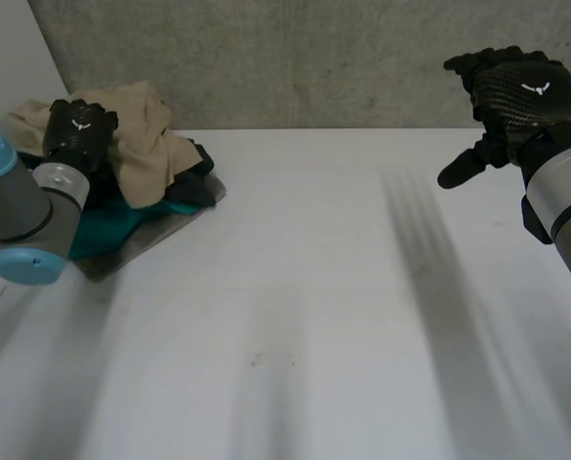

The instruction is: Fold the laundry.

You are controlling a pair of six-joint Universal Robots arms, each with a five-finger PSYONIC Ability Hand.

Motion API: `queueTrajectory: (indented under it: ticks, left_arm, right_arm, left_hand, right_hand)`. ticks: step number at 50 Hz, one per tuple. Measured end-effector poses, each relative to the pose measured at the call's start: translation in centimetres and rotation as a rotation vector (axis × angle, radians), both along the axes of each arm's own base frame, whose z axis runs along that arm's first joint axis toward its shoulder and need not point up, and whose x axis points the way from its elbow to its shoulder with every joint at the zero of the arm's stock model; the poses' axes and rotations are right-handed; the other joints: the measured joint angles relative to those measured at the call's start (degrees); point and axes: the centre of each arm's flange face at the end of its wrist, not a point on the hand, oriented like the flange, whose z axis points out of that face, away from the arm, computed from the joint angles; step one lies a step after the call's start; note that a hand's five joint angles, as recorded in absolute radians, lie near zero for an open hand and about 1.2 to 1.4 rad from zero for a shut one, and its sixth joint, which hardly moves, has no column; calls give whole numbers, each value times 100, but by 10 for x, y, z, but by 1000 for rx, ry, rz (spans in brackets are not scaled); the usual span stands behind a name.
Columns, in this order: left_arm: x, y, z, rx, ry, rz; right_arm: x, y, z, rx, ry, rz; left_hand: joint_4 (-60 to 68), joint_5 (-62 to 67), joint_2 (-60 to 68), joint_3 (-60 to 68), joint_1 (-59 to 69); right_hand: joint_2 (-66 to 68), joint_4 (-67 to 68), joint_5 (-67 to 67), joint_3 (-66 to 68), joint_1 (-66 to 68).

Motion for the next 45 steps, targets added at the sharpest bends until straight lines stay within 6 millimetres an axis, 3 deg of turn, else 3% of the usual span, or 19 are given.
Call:
queueTrajectory:
  ticks: [5,9,15,17,21,24,28,30,34,35,38,45]
  left_arm:
    - [-11,9,18,-36,66,-50]
    - [-27,35,57,-87,178,-124]
    - [-59,95,118,-143,363,-301]
    - [-81,130,131,-119,430,-432]
    - [-115,180,128,-19,486,-654]
    - [-143,222,108,115,492,-839]
    - [-162,252,73,271,467,-956]
    - [-167,260,56,340,450,-978]
    - [-168,267,29,461,416,-974]
    - [-167,267,27,477,412,-966]
    - [-161,263,27,503,408,-936]
    - [-115,230,60,446,447,-771]
  right_arm:
    - [1,-2,-4,-2,45,-3]
    - [1,-3,-4,-9,66,-5]
    - [0,-4,-1,-22,70,-11]
    - [-2,-6,2,-30,66,-17]
    - [-4,-6,8,-47,58,-26]
    - [-5,-7,14,-63,51,-32]
    - [-7,-9,18,-78,48,-41]
    - [-9,-11,19,-83,49,-48]
    - [-15,-17,20,-85,57,-67]
    - [-16,-18,19,-84,59,-69]
    - [-17,-23,15,-73,77,-73]
    - [-8,-34,-14,-9,216,-11]
  left_hand:
    - [828,743,776,853,268]
    - [852,743,785,856,268]
    - [883,828,801,884,274]
    - [883,862,804,886,277]
    - [884,865,808,886,278]
    - [884,872,810,892,286]
    - [847,862,763,860,282]
    - [237,305,61,173,-213]
    - [-3744,-3656,-3893,-3715,-4441]
    - [-4348,-4218,-4393,-4225,-4899]
    - [-4797,-4619,-4841,-4700,-5056]
    - [-4812,-4619,-4874,-4716,-5056]
  right_hand:
    - [0,0,0,0,0]
    - [0,0,0,0,0]
    - [0,0,0,0,0]
    - [0,0,0,0,0]
    - [0,0,0,0,0]
    - [0,0,0,0,0]
    - [0,0,0,0,0]
    - [0,0,0,0,0]
    - [0,0,0,0,0]
    - [0,0,0,0,0]
    - [0,0,0,0,0]
    - [0,0,0,0,0]
